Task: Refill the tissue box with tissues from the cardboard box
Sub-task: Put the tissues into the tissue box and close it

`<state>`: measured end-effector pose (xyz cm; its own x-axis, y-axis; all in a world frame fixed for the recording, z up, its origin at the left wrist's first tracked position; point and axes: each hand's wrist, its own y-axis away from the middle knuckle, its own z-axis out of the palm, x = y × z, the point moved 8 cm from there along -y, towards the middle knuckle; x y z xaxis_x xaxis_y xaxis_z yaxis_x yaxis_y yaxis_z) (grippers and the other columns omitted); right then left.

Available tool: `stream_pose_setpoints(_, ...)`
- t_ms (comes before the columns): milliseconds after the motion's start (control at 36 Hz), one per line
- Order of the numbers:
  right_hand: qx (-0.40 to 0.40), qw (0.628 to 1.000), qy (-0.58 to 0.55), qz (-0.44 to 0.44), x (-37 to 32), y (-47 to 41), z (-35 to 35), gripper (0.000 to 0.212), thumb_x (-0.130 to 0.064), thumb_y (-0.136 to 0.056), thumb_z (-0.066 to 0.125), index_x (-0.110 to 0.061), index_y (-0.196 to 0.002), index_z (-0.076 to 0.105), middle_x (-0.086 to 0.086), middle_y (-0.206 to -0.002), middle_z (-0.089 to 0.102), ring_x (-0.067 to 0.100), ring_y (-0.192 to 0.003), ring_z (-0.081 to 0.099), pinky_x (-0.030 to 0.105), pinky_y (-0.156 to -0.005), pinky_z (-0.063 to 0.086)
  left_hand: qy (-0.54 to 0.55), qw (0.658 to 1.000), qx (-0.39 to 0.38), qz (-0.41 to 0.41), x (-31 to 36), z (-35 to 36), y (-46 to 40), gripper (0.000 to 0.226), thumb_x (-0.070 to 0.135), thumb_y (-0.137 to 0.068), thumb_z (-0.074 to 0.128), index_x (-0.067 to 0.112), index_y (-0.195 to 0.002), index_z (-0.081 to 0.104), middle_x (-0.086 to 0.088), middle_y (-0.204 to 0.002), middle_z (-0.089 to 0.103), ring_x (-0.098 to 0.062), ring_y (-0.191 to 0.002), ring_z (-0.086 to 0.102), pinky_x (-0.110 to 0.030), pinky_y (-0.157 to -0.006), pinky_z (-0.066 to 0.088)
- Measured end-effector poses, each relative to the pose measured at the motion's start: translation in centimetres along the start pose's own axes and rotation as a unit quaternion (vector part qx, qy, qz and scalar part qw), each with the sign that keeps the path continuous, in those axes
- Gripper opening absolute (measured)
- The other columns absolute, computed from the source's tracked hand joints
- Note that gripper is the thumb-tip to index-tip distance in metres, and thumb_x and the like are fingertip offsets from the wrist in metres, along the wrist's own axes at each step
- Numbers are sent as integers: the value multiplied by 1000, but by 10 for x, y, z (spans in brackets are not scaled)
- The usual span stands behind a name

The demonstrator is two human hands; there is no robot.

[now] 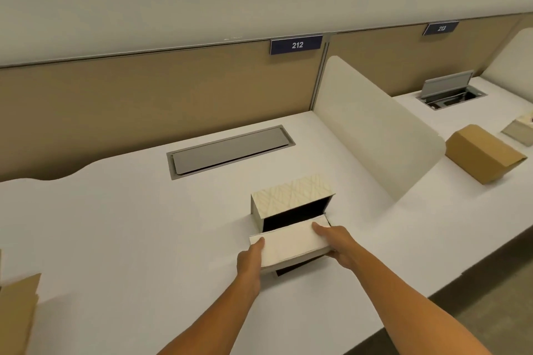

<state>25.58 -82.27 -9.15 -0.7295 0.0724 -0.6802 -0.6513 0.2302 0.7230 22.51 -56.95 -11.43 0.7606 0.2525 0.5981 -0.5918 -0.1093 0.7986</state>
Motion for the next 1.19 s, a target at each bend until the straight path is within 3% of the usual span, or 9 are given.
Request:
stream_pose_setpoints(111,-7,1000,1,-2,-4,-18,-15,54,-30,-92,74,-4,-134,53,12,-129,63,33,-118,60,50,-105,52,11,1000,-3,0,-2,19,-7,33,32,-89,68,10,-109,54,-9,-104,64,-26,-96,60,-42,-98,50)
stream_pose_setpoints(278,-60,998,6,-7,-12,-44,-32,50,-26,-93,74,-4,-133,54,11,-129,62,31,-117,59,45,-98,54,40,999,33,2,-8,38,-11,60,37,-83,76,3,-127,55,-14,-121,64,-32,-112,60,-47,-104,49)
stream_pose_setpoints(472,-126,989,66,-32,-22,-65,-33,43,-24,-93,74,-3,-128,61,10,-123,68,28,-114,63,44,-104,53,59,994,88,15,-3,46,-15,57,35,-84,75,3,-127,57,-14,-118,64,-33,-110,59,-48,-103,50)
stream_pose_setpoints(667,-158,984,68,-38,-29,-75,-33,36,-21,-92,75,-4,-121,64,8,-115,72,26,-108,67,36,-91,58,47,993,110,10,3,50,-21,63,36,-87,73,4,-136,49,-15,-129,58,-34,-118,54,-48,-107,46)
stream_pose_setpoints(750,-157,984,76,-38,-30,-82,-35,34,-22,-90,77,-2,-116,66,8,-111,73,25,-104,69,34,-87,59,45,993,111,9,2,55,-22,65,37,-87,73,4,-138,49,-16,-132,57,-35,-121,53,-49,-108,45)
stream_pose_setpoints(889,-145,986,80,-31,-30,-89,-39,19,-24,-88,79,-20,-92,61,2,-103,70,21,-99,67,36,-89,58,36,993,115,12,3,61,-25,63,38,-89,70,4,-137,50,-17,-133,57,-35,-122,53,-49,-109,45)
stream_pose_setpoints(1028,-149,986,69,-28,-30,-93,-39,20,-21,-87,80,-13,-84,62,1,-94,73,20,-93,69,31,-79,59,32,992,122,15,6,63,-27,56,41,-93,63,5,-134,51,-16,-129,58,-35,-118,54,-49,-108,45)
stream_pose_setpoints(1139,-155,985,66,-29,-30,-98,-37,21,-22,-87,81,-11,-98,66,6,-105,73,24,-101,69,39,-93,58,40,990,131,10,5,61,-31,49,39,-97,56,5,-133,52,-16,-127,59,-35,-117,54,-49,-107,46)
stream_pose_setpoints(1194,-157,985,67,-27,-30,-101,-35,34,-23,-87,81,-4,-112,67,9,-111,74,26,-105,69,42,-99,57,48,990,132,12,7,60,-33,43,36,-97,55,5,-128,55,-16,-121,61,-34,-113,56,-49,-106,47)
